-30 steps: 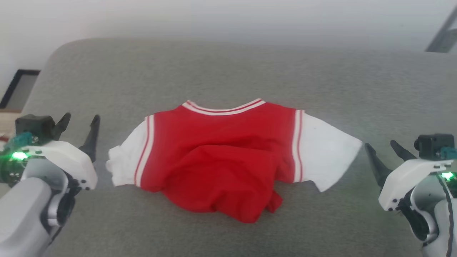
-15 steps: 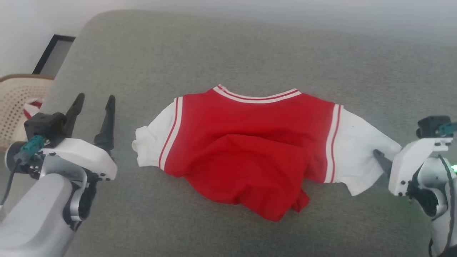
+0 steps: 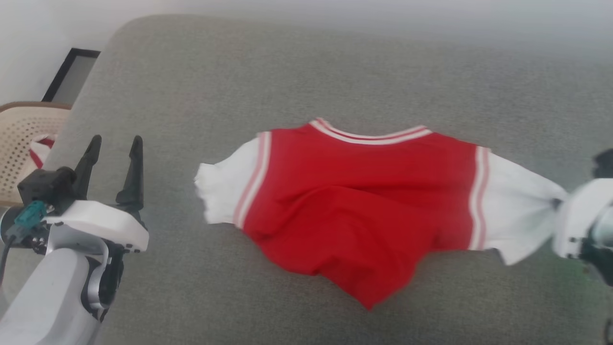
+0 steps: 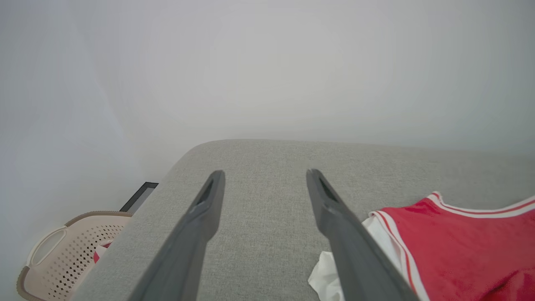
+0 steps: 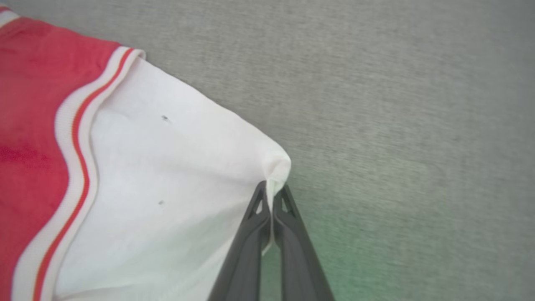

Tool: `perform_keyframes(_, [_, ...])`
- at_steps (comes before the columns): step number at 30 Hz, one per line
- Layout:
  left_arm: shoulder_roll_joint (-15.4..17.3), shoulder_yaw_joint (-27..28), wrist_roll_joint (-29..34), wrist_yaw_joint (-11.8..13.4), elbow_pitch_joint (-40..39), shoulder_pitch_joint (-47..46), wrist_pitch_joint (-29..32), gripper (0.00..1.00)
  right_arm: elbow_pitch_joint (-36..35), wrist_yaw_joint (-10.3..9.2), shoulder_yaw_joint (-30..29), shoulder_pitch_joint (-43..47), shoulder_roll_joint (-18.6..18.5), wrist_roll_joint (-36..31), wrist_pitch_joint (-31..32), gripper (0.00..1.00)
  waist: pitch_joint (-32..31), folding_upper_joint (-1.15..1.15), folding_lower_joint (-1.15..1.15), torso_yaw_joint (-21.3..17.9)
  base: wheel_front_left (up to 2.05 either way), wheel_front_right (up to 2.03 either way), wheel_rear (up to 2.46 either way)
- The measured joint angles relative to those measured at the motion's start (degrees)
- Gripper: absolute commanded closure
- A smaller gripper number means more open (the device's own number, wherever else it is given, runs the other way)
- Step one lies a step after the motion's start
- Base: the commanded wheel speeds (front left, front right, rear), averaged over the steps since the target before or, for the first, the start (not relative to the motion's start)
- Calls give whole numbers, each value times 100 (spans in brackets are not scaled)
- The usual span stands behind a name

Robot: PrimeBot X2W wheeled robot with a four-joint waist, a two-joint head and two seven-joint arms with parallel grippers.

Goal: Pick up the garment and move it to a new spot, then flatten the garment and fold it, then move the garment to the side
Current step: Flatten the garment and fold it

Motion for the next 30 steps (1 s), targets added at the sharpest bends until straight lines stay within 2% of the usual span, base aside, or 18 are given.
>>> perform_keyframes(6, [-89, 231, 193, -157, 54, 126, 0, 0, -165, -1, -400, 190, -330, 5, 118, 100, -33, 0, 0, -134, 0, 0, 0])
perform_keyframes(8, [-134, 344, 274, -225, 71, 146, 0, 0, -189, -1, -555, 298, -567, 34, 127, 100, -33, 0, 0, -209, 0, 0, 0])
perform_keyframes(13, [-223, 512, 424, -318, 103, 168, 0, 0, 103, -1, -734, 313, -831, 122, 10, 100, -35, 0, 0, -312, 0, 0, 0])
perform_keyframes(19, [-330, 642, 546, -426, 181, 231, 0, 0, 676, -2, -637, 233, -870, 167, -257, 100, -98, 0, 0, -391, 0, 0, 0])
perform_keyframes(20, [-355, 662, 558, -432, 194, 232, 0, 0, 760, -2, -603, 197, -870, 166, -314, 88, -113, 0, 0, -403, 0, 0, 0])
perform_keyframes(21, [-378, 669, 587, -456, 212, 237, 0, 0, 858, -2, -569, 142, -868, 164, -368, 62, -129, 0, 0, -417, 0, 0, 0])
perform_keyframes(22, [-382, 669, 592, -480, 238, 246, 0, 0, 916, -1, -521, 92, -866, 158, -427, 7, -145, 0, 0, -434, 0, 0, 0])
perform_keyframes(23, [-379, 664, 610, -521, 271, 258, 0, 0, 982, -1, -472, 43, -866, 134, -485, 0, -161, 0, 0, -455, 0, 0, 0])
perform_keyframes(30, [-322, 590, 630, -681, 436, 259, 49, 0, 1111, -2, -219, -83, -873, 176, -882, 0, -352, 0, 0, -645, 0, 0, 0])
